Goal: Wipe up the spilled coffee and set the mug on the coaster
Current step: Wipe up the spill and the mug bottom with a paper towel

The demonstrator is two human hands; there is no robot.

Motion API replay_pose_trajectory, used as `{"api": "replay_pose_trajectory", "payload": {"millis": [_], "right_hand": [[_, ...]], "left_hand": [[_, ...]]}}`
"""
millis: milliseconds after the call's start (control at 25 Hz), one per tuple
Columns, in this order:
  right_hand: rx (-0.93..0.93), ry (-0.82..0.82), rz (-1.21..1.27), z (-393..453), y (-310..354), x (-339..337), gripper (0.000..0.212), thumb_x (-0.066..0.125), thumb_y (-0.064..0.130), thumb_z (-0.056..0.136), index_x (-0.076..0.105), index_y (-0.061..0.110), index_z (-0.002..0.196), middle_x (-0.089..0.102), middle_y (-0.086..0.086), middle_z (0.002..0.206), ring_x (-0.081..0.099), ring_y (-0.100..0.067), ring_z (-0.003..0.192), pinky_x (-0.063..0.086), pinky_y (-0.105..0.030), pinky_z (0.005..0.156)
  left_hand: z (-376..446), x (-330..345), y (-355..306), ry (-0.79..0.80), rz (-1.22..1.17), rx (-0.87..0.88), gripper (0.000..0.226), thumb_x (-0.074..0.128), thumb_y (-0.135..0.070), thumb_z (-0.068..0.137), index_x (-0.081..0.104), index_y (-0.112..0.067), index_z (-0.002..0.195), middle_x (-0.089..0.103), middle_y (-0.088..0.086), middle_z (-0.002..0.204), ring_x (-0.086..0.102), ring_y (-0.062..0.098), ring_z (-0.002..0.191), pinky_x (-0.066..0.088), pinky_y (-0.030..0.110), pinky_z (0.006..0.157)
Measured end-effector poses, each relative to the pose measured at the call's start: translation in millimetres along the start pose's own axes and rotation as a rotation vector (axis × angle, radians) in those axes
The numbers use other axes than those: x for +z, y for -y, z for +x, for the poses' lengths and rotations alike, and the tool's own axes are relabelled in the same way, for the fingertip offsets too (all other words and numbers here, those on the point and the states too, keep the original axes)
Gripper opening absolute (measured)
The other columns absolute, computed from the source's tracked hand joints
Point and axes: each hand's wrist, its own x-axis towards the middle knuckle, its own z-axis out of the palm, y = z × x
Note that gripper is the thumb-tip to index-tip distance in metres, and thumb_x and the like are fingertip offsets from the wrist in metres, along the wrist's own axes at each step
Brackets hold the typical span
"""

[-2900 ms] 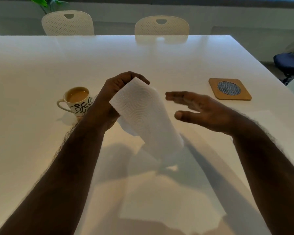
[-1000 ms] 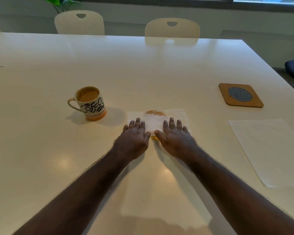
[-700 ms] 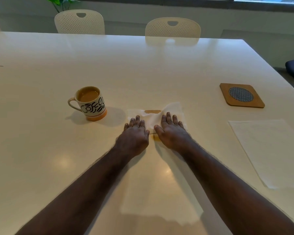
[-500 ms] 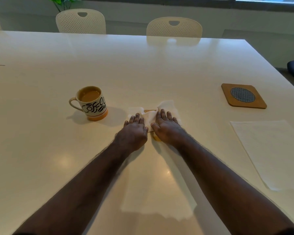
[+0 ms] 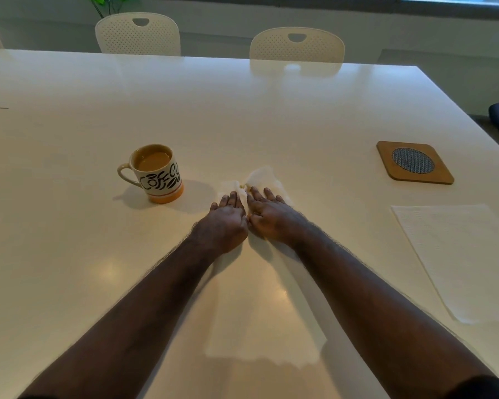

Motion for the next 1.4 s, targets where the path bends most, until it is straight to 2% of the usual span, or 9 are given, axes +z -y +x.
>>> {"api": "replay_pose_trajectory", "payload": {"millis": [280,480,640,760,1000,1200,1400], "right_hand": [[-0.085,0.0,-0.096,-13.6,3.4,11.3,0.057,0.029,0.032,0.102,0.014,0.021,0.156,-0.004,0.004,0.164,-0.006,-0.02,0.151,0.001,-0.035,0.12],[-0.138,-0.018,-0.117,-40.3,3.6,20.9,0.057,0.03,0.031,0.102,0.016,0.016,0.155,-0.002,0.0,0.164,-0.002,-0.019,0.151,0.005,-0.033,0.121],[-0.144,-0.018,-0.077,-64.3,1.6,28.6,0.059,0.03,0.031,0.102,0.01,0.016,0.156,-0.005,-0.002,0.164,-0.004,-0.015,0.151,0.0,-0.026,0.117],[-0.108,-0.038,-0.056,-79.3,0.7,35.0,0.062,0.028,0.034,0.102,0.001,0.018,0.155,-0.009,-0.002,0.163,-0.006,-0.015,0.15,-0.003,-0.023,0.113],[0.03,-0.087,-0.087,-94.2,-1.3,46.5,0.076,0.036,0.045,0.099,-0.007,0.016,0.155,-0.018,-0.004,0.162,-0.012,-0.017,0.149,0.001,-0.032,0.121],[0.122,-0.162,-0.042,-87.7,-9.1,46.6,0.083,0.04,0.049,0.096,-0.005,0.012,0.154,-0.013,-0.009,0.163,-0.009,-0.022,0.15,0.001,-0.034,0.12],[0.214,-0.164,-0.003,-58.2,-19.8,36.1,0.084,0.042,0.046,0.096,-0.007,0.011,0.154,-0.015,-0.012,0.162,-0.011,-0.024,0.15,-0.003,-0.036,0.118]], "left_hand": [[-24.0,5.5,-2.7,0.002,0.013,0.028,0.052,0.025,-0.027,0.102,0.023,-0.006,0.151,0.005,0.015,0.162,0.003,0.025,0.15,0.007,0.039,0.119],[-42.7,18.8,-10.0,0.023,0.023,0.055,0.055,0.024,-0.027,0.101,0.016,-0.008,0.152,0.003,0.016,0.162,0.0,0.025,0.15,0.004,0.036,0.118],[-57.8,31.6,-21.1,0.039,0.035,0.076,0.059,0.022,-0.03,0.1,0.009,-0.009,0.153,-0.001,0.015,0.162,-0.003,0.025,0.15,0.0,0.034,0.116],[-63.5,37.9,-30.6,0.053,0.084,0.114,0.059,0.02,-0.029,0.1,0.007,-0.007,0.153,-0.003,0.018,0.161,-0.006,0.028,0.15,-0.003,0.035,0.115],[-59.8,40.2,-44.1,0.079,0.085,0.18,0.056,0.021,-0.029,0.102,0.014,-0.008,0.153,-0.002,0.015,0.162,-0.009,0.022,0.149,-0.008,0.031,0.113],[-41.0,28.4,-53.0,0.144,0.047,0.206,0.057,0.022,-0.025,0.101,0.008,-0.009,0.153,-0.009,0.013,0.162,-0.012,0.02,0.149,-0.008,0.033,0.116],[-7.8,13.2,-60.2,0.181,0.086,0.194,0.06,0.026,-0.022,0.1,0.005,-0.008,0.154,-0.01,0.012,0.162,-0.011,0.02,0.149,-0.005,0.037,0.121]]}}
